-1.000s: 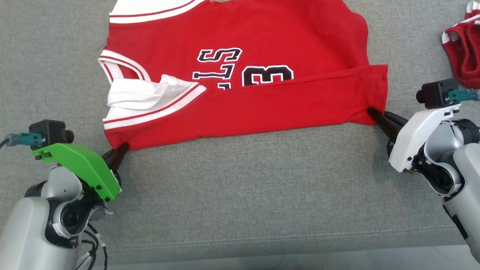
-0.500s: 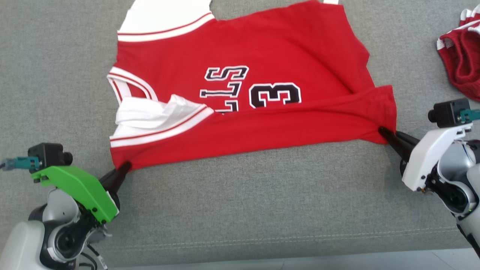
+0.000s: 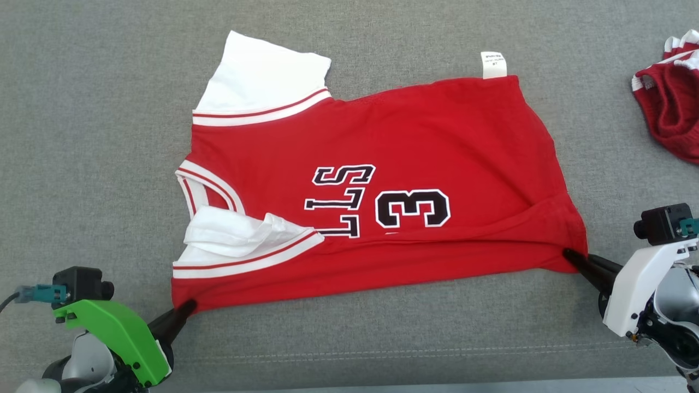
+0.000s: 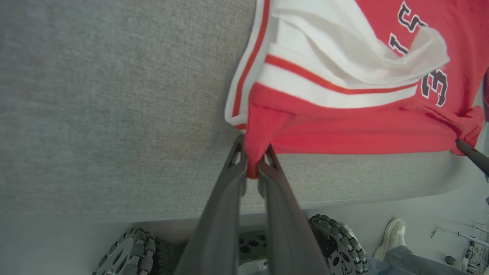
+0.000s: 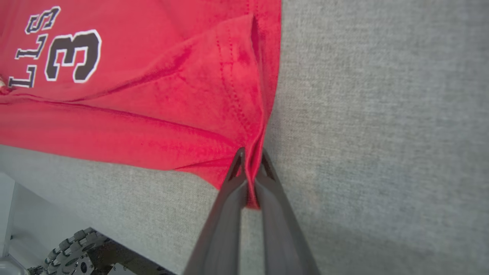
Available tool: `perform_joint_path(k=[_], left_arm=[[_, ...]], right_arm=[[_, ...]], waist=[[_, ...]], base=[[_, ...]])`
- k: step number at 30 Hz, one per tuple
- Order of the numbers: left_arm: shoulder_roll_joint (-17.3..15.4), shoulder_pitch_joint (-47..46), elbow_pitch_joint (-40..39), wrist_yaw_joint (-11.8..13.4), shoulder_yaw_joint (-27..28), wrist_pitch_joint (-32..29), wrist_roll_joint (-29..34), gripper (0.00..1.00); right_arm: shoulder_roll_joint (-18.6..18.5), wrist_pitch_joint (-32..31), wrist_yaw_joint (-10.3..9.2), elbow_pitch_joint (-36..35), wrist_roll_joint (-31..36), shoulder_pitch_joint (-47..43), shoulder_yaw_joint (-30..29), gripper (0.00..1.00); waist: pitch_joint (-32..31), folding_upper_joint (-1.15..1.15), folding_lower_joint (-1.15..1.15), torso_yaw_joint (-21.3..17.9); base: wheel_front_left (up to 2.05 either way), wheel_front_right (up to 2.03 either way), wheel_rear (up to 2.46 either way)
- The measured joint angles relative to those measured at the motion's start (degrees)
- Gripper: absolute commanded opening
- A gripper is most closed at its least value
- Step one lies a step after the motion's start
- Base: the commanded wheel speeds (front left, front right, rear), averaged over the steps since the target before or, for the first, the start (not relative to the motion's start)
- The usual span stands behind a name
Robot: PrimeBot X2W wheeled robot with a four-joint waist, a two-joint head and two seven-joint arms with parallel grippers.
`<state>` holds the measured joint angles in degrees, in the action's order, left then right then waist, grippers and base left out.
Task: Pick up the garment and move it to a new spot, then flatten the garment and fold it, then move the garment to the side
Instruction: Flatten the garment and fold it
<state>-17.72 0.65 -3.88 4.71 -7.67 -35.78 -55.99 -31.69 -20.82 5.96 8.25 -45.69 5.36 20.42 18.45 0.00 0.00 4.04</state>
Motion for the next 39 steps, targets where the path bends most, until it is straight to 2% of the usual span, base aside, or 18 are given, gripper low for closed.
perform_joint_path(k=[4,5,6,7,8,9,15,23,28,33,39], left_arm=[[-0.1,0.6,-0.3,0.0,0.6,0.0,-0.1,0.0],[0.0,0.6,-0.3,0.0,0.7,0.0,-0.1,0.04],[0.0,0.6,-0.3,0.1,0.9,0.1,-0.1,0.28],[0.0,0.6,-0.3,0.1,0.9,0.1,-0.1,0.45],[0.0,0.6,-0.3,0.2,1.0,0.2,-0.1,0.89],[0.0,0.6,-0.3,0.4,1.2,0.3,0.0,1.0],[-1.5,1.3,-0.3,0.7,1.2,0.0,1.4,1.0],[-8.8,1.2,-4.5,0.8,2.5,-2.3,5.0,1.0],[-8.0,-11.2,-8.3,0.8,3.5,-3.6,2.9,1.0],[-8.3,-22.1,-7.8,0.8,1.4,-6.7,3.4,1.0],[-8.5,-30.3,-3.0,0.9,-0.9,-9.9,5.3,1.0]], right_arm=[[-0.2,-0.5,-0.59,-1.2,-0.8,-1.4,-0.4,0.0],[-0.3,-0.8,-0.7,-1.4,-0.8,-1.4,-0.4,0.0],[-0.3,-1.1,-1.0,-1.6,-0.8,-1.5,-0.4,0.07],[-0.3,-1.4,-1.1,-1.7,-1.1,-1.5,-0.5,0.07],[-0.4,-1.6,-1.3,-2.0,-1.4,-1.7,-0.5,0.41],[-0.5,-1.9,-1.53,-2.3,-1.4,-1.8,-0.6,1.0],[-1.9,-3.1,-2.09,-4.3,-1.5,-2.7,-1.3,1.0],[-6.2,-4.4,-4.22,-8.6,-4.0,0.0,-7.7,1.0],[-8.1,-5.6,-4.66,-10.4,-2.6,10.2,-9.1,1.0],[-7.8,-9.1,-5.12,-10.3,-1.1,19.1,-6.7,1.0],[-4.1,-11.8,-5.11,-8.1,1.3,26.5,-1.8,1.0]], waist=[[-0.1,0.0,0.0,0.1],[-0.1,0.0,0.0,0.2],[-0.1,0.0,0.0,0.2],[-0.1,0.0,0.0,0.2],[-0.1,0.0,0.0,0.2],[-0.1,0.0,0.0,0.2],[0.0,0.0,0.0,0.0],[0.8,0.0,0.0,-0.3],[2.4,0.0,0.0,-0.2],[4.8,0.0,0.0,-0.1],[8.4,0.0,0.0,-0.1]], base=[[0.0,0.0,0.0],[0.0,0.0,0.0],[0.0,0.0,0.0],[0.0,0.0,0.0],[0.0,0.0,0.0],[0.0,0.0,0.0],[0.0,0.0,0.0],[0.0,0.0,0.0],[0.0,0.0,0.0],[0.0,0.0,0.0],[0.0,0.0,0.0]])
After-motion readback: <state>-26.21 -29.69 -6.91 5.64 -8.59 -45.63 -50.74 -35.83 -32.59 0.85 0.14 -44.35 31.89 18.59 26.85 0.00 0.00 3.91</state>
